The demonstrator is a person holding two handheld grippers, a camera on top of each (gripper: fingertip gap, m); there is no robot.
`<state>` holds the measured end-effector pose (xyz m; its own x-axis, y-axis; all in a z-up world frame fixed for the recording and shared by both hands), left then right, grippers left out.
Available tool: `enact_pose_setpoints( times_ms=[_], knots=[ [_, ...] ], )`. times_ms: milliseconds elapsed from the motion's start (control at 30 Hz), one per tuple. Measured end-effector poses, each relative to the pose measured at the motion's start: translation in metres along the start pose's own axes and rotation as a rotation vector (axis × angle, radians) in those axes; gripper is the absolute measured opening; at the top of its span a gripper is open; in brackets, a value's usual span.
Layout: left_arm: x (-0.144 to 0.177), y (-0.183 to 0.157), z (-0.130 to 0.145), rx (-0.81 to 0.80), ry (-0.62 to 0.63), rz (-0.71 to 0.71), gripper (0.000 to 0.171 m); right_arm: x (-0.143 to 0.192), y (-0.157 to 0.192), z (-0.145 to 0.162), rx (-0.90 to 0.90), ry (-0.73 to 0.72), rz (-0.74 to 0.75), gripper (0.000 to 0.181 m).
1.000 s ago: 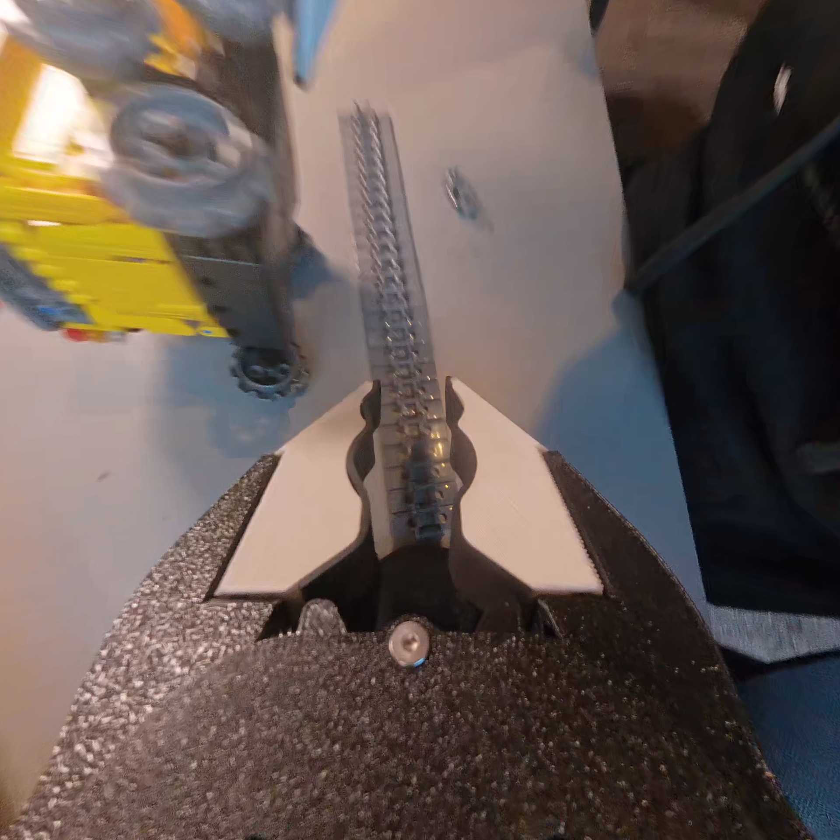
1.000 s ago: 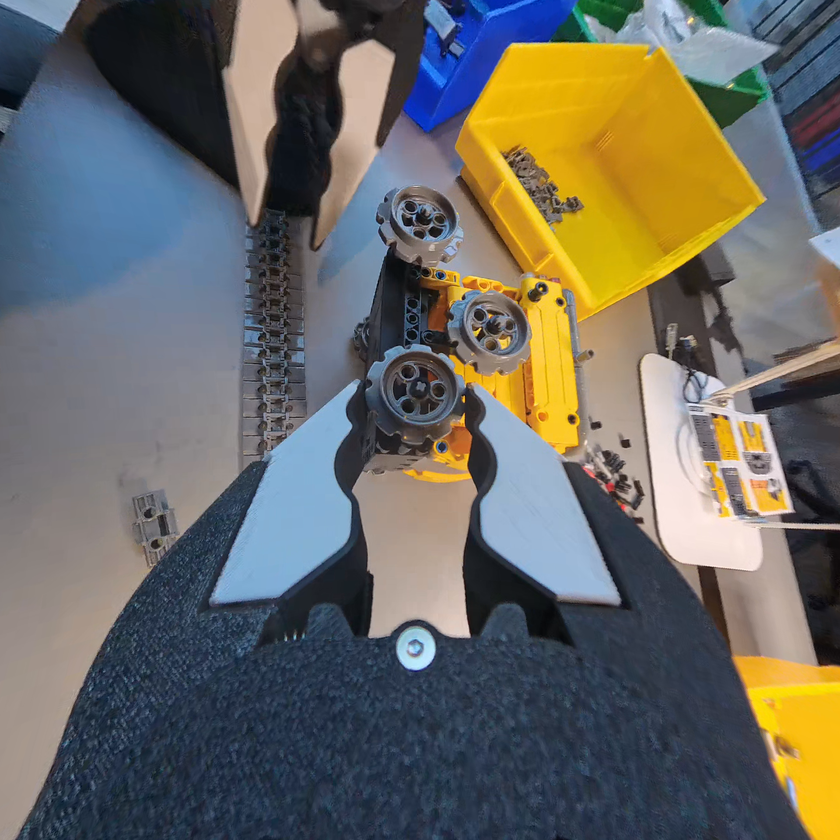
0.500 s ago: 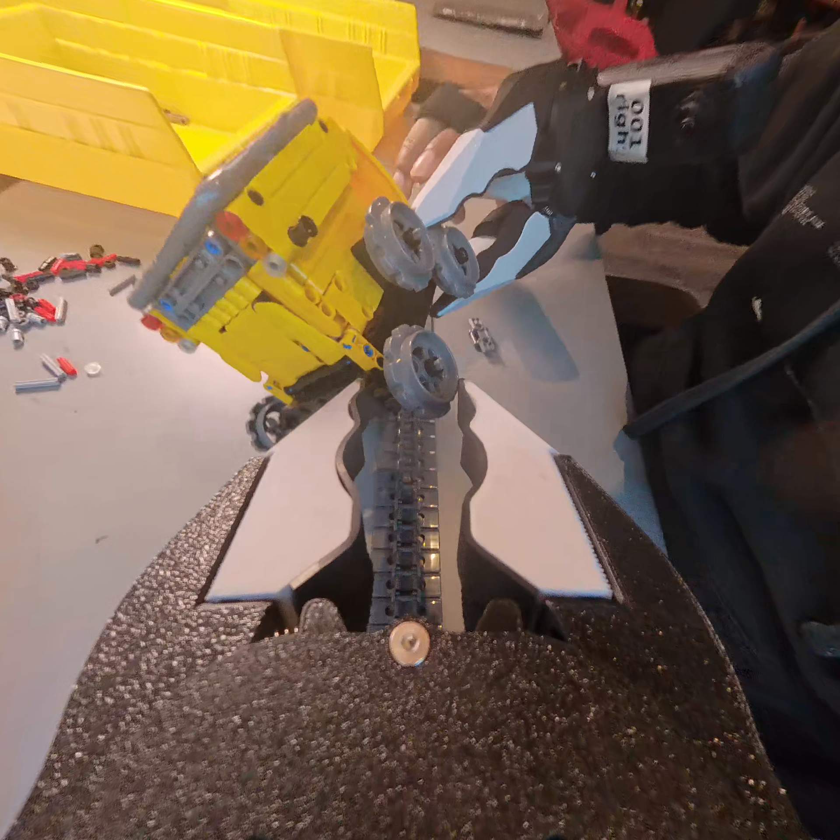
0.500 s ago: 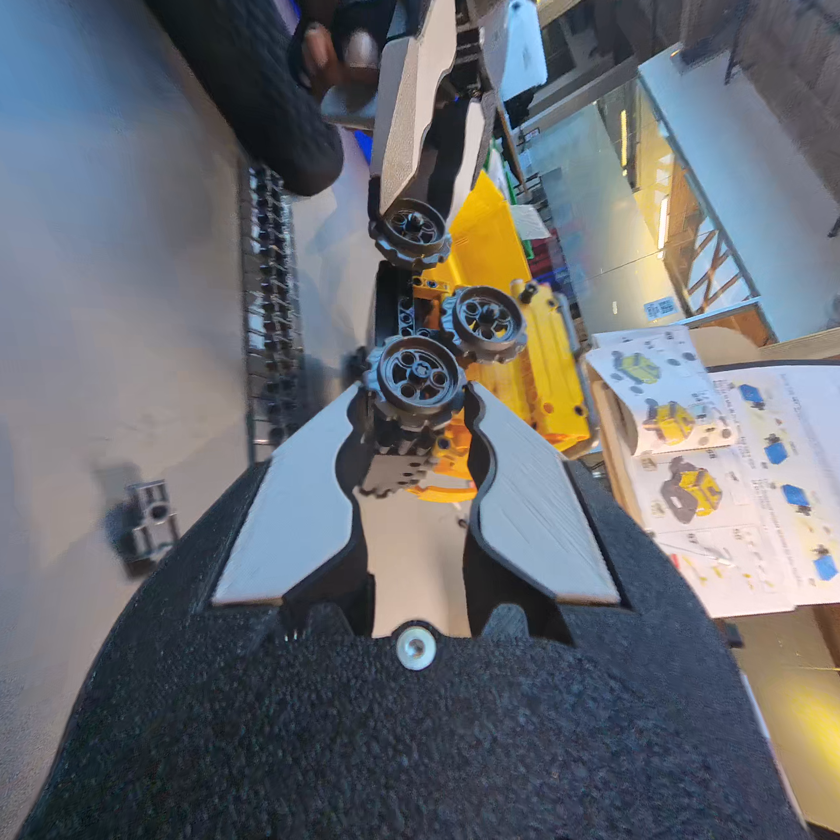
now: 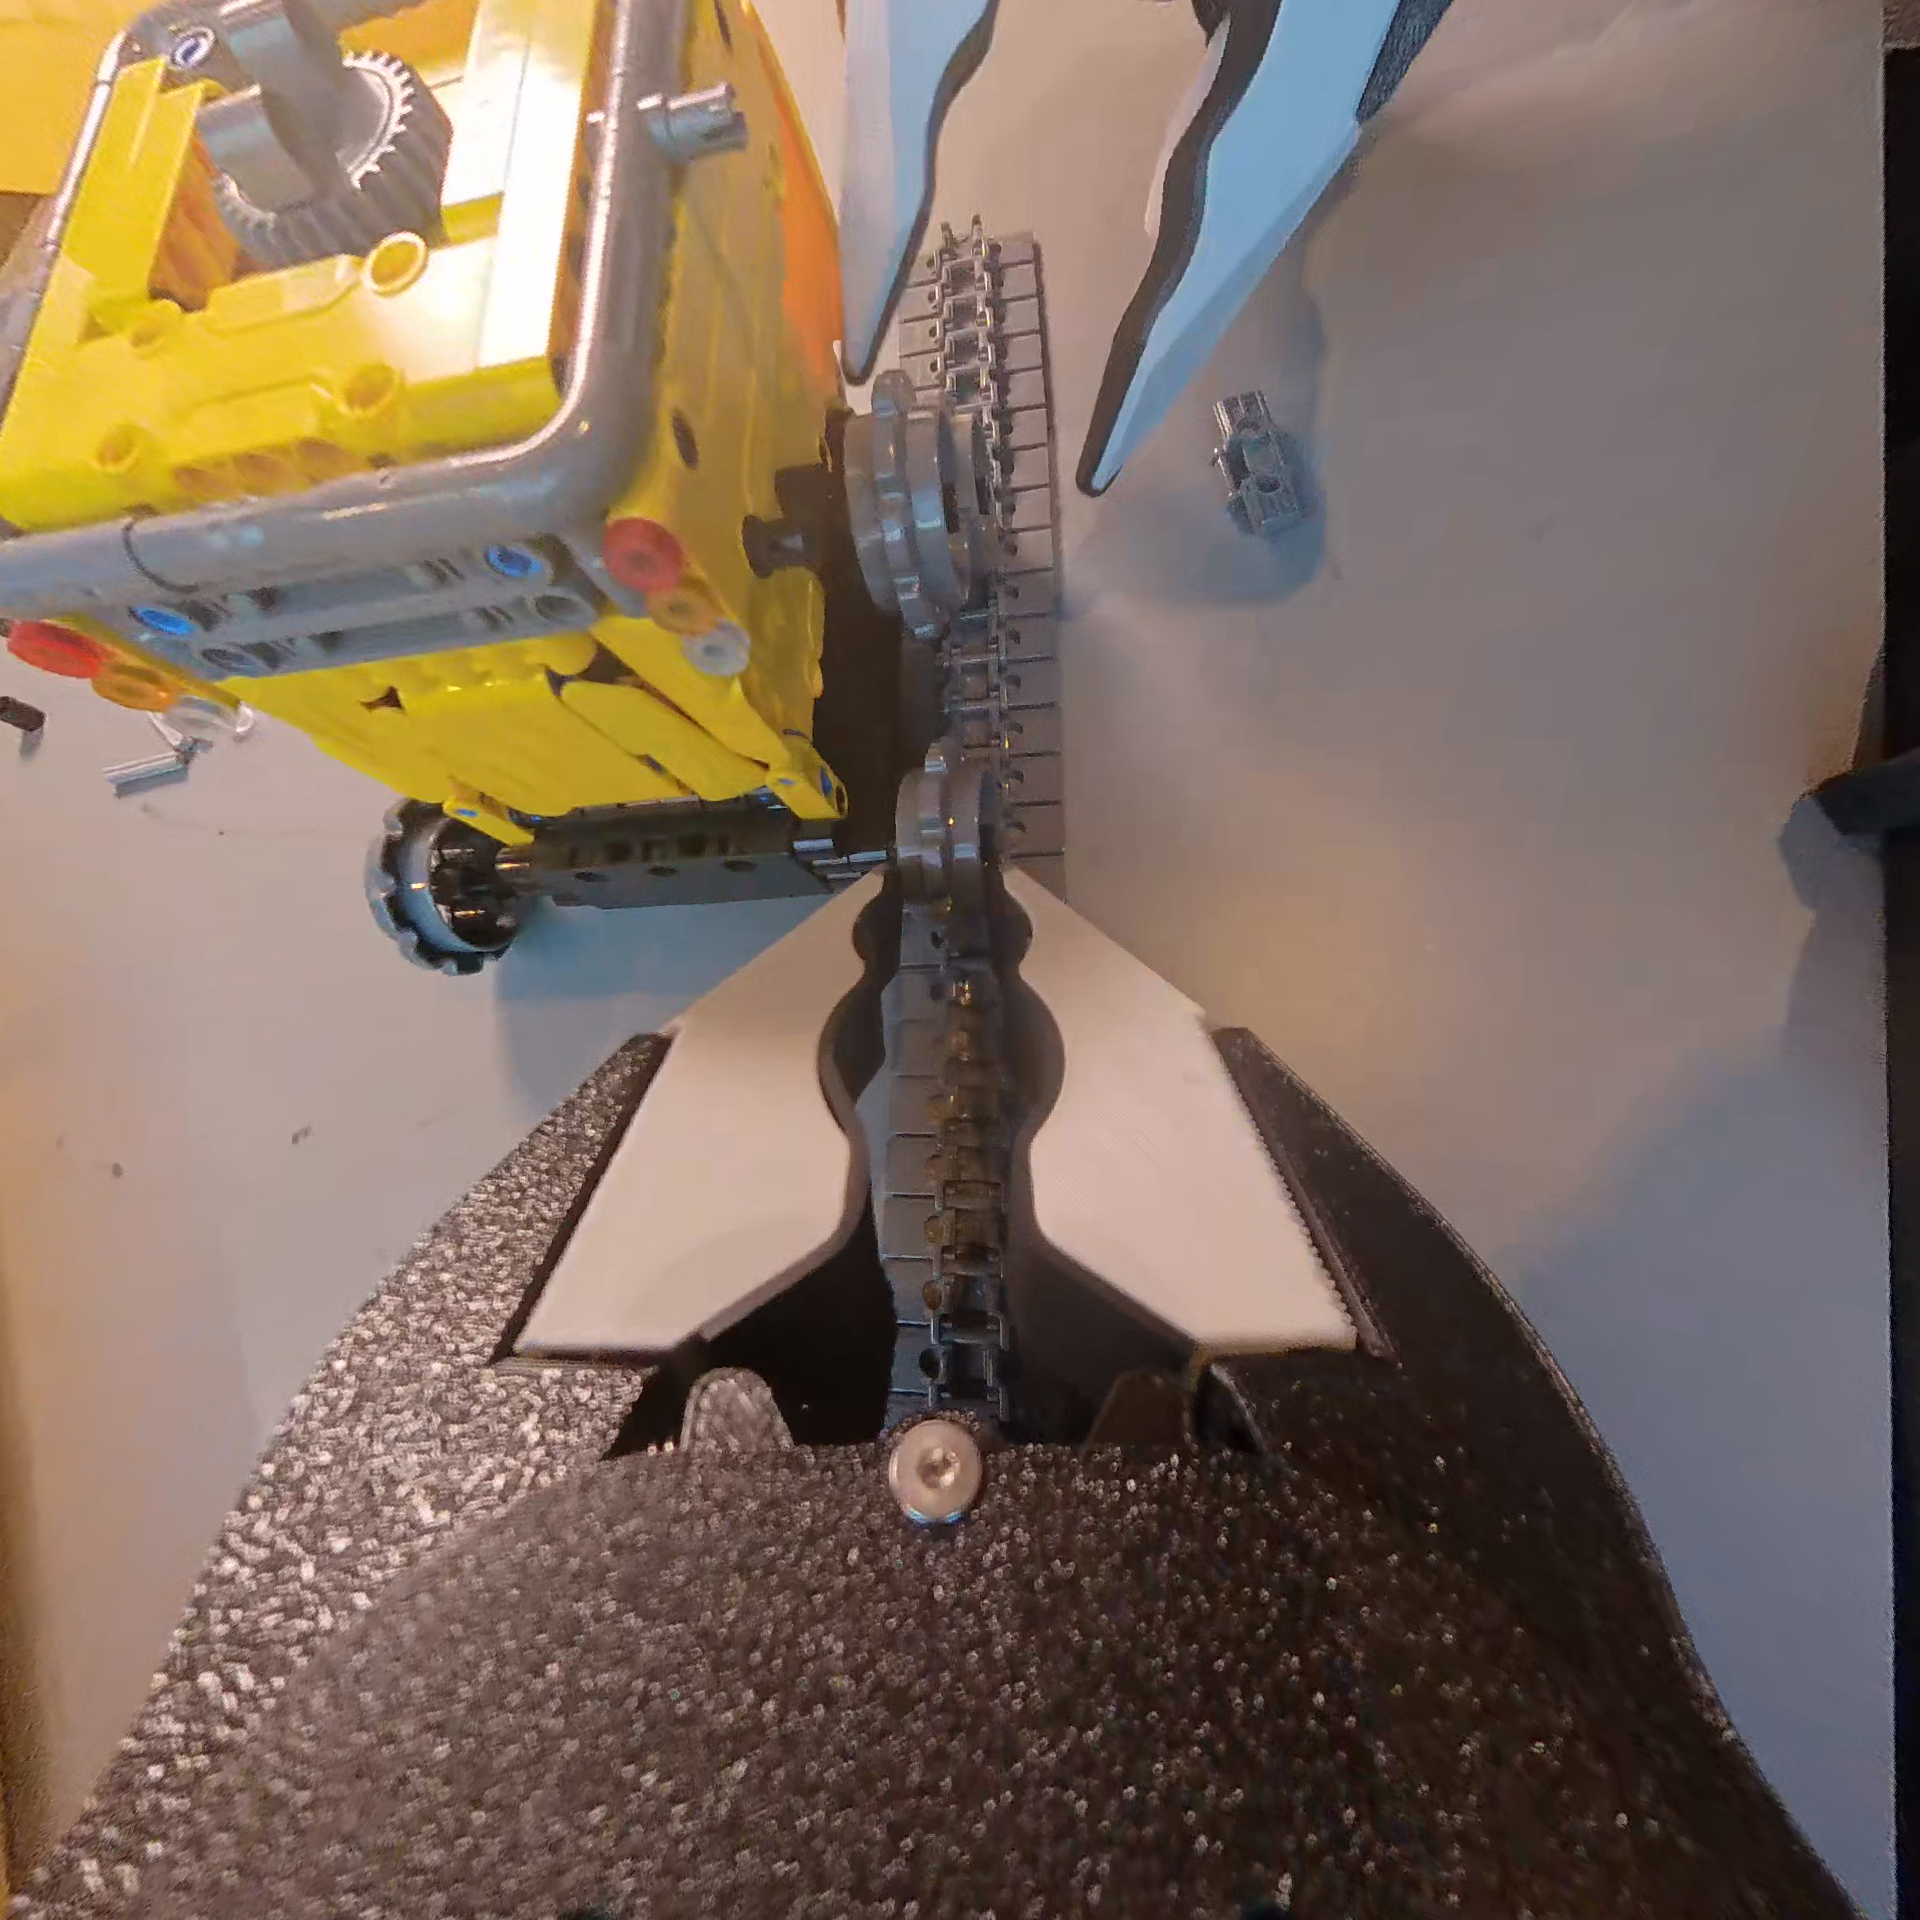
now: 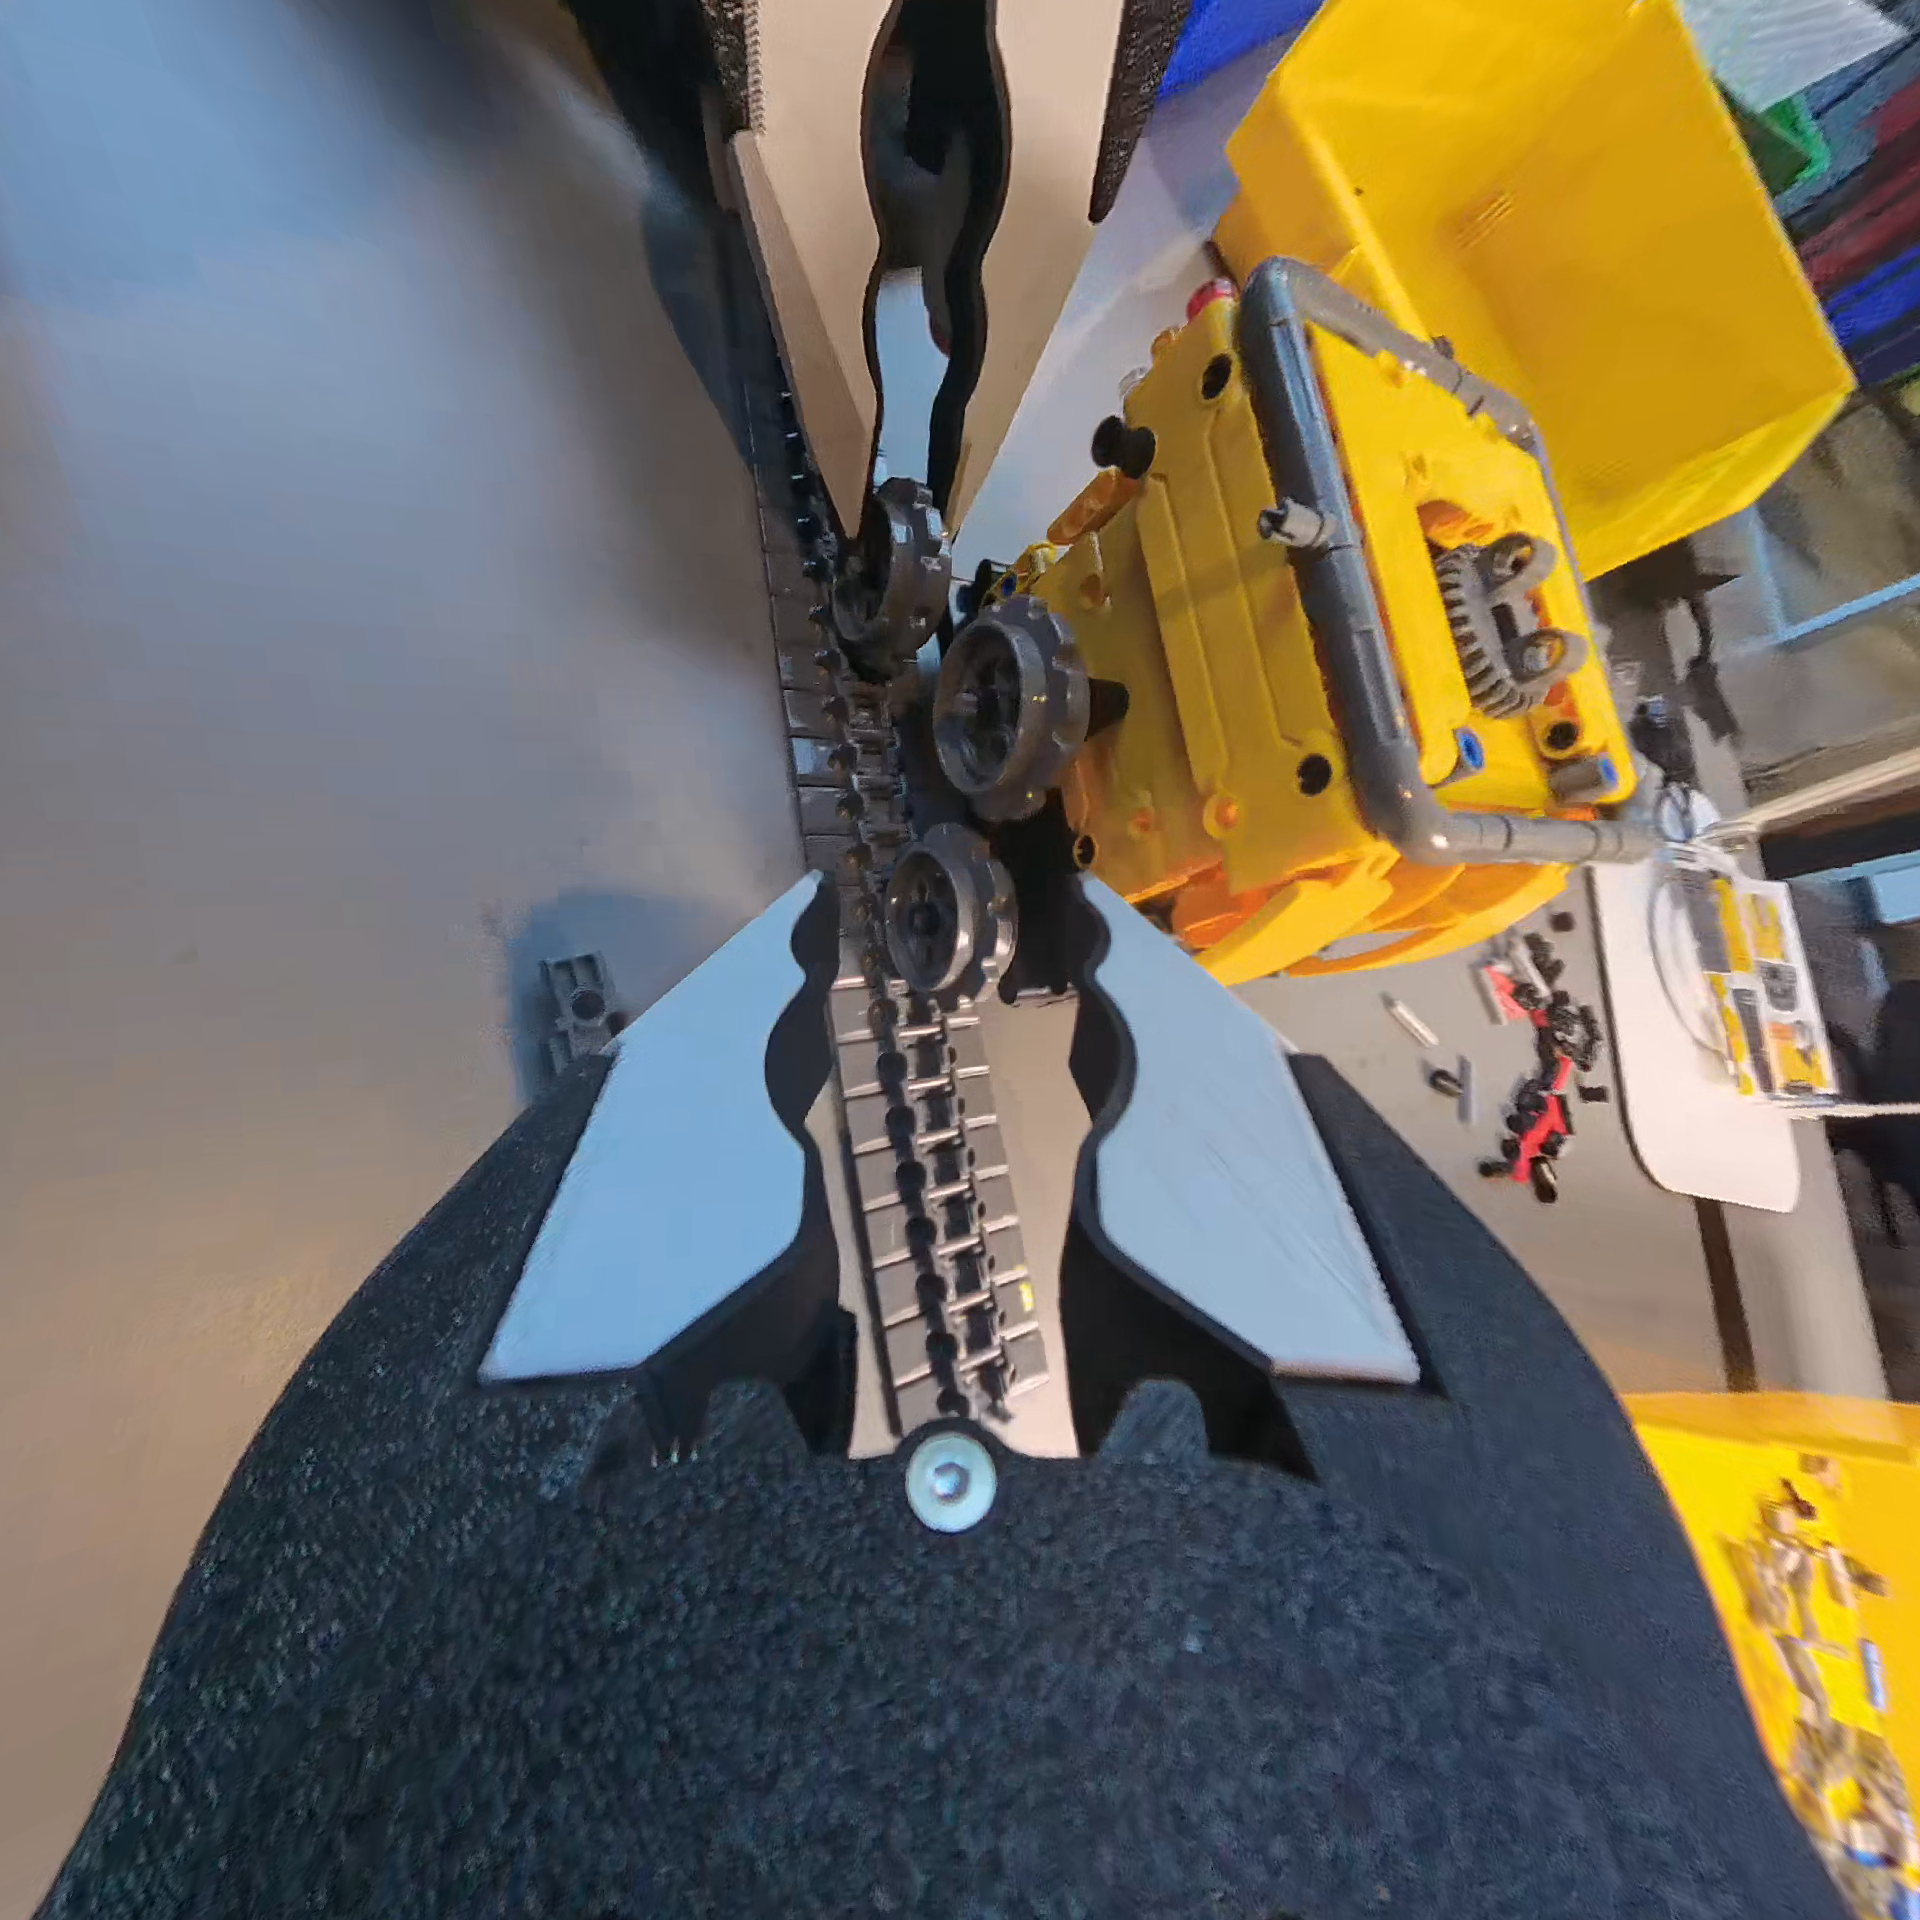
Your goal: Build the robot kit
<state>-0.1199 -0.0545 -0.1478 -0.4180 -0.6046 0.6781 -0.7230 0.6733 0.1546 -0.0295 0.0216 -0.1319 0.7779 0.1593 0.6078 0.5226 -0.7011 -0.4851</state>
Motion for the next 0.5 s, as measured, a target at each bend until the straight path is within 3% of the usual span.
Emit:
enact_pose_setpoints(
  times_ms=[200, 500],
  knots=[
    [0.001, 0.0, 0.003, 0.031, -0.008, 0.016, 0.014, 0.017, -0.011, 0.01, -0.143, -0.063, -0.022, 0.031],
    [0.0, 0.0, 0.003, 0.004, -0.001, -0.025, 0.014, -0.006, -0.004, 0.016, -0.142, -0.023, -0.034, 0.02]
  ],
)
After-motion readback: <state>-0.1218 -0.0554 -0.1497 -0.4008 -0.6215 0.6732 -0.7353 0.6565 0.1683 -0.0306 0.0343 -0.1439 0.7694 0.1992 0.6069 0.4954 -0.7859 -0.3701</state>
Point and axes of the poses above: each gripper's, where its closed fingertips meet, x back along the fingers, z out of its underside, y = z × x across the jaws, the point moved 3 cm from there along x, back along the fingers, and after that the axes turned 1 degree about y, right-handed, at the moved point
